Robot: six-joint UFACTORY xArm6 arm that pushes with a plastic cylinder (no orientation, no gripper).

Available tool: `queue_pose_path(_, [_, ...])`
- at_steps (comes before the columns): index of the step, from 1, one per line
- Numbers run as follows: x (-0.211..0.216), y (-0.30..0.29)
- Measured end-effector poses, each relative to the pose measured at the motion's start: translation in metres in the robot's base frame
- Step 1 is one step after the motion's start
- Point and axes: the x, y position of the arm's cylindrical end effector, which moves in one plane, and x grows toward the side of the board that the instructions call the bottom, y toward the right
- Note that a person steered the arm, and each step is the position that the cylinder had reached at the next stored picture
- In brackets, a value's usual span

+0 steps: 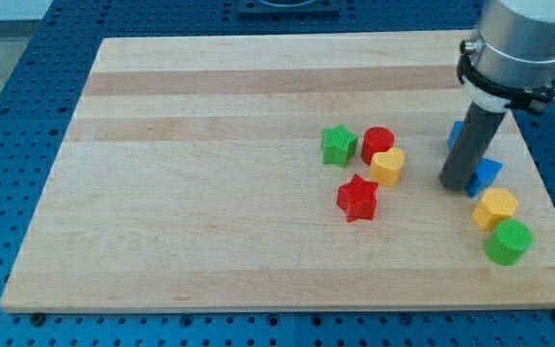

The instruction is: Nudge the blue cube down a bit

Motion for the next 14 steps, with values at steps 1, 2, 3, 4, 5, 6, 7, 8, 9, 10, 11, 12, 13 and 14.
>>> queue_pose_path(1, [0.000,0.000])
queue_pose_path(2, [0.000,-0.001])
queue_pose_path(3, [0.000,-0.014])
queue_pose_path(4, [-0.006,-0.036])
queue_pose_path(5, [-0.022,-0.050])
queue_pose_path(6, [-0.048,-0.060])
queue_pose_path(7, [-0.073,-0.061])
queue_pose_path(8, [-0.094,-0.052])
queue_pose_path(9, [-0.110,-0.036])
queue_pose_path(10, [-0.113,-0.017])
queue_pose_path(11, [-0.113,-0.005])
queue_pose_path(12, [-0.111,0.001])
queue_pose_path(13, [-0.103,0.010])
queue_pose_path(14, [-0.096,0.011])
